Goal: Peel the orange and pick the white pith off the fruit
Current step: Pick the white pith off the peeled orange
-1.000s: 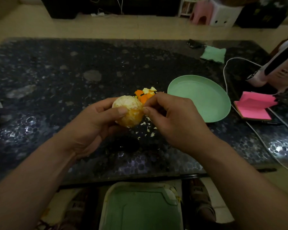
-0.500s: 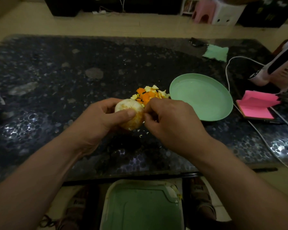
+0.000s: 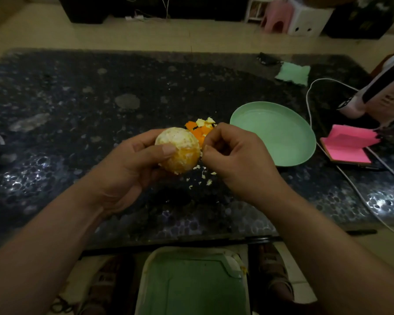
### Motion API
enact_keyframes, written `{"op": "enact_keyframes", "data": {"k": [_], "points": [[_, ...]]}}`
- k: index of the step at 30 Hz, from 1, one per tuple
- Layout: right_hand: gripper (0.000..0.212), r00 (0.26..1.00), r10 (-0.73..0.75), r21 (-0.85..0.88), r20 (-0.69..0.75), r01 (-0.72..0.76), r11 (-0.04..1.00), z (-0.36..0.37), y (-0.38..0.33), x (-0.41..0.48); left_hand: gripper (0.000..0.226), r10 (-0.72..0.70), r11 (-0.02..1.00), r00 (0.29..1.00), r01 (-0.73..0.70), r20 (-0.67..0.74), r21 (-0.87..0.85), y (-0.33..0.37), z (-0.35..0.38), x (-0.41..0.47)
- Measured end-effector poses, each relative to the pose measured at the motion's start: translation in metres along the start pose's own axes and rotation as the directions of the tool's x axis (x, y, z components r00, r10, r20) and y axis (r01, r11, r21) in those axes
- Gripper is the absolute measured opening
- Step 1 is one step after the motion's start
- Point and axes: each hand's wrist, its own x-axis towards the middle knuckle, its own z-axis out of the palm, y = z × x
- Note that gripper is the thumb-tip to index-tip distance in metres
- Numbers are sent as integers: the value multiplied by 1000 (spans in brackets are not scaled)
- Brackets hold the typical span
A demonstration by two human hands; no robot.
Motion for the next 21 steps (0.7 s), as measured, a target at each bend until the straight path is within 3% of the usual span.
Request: {"op": "enact_keyframes", "data": {"k": [4,8,21], "points": [[13,1000,29,0,8,-29,1000,-5,-1,2,71,2,999,999,-1,35,-33,0,-4,0],[17,999,32,-56,29,-31,998,-6,-2,-1,50,3,1000,1000,-3,-22,-22,0,-2,1],[8,998,-52,-252,28,58,966,-1,4,-1,52,28,995,994,-17,-109,97,-1,5,0]]}}
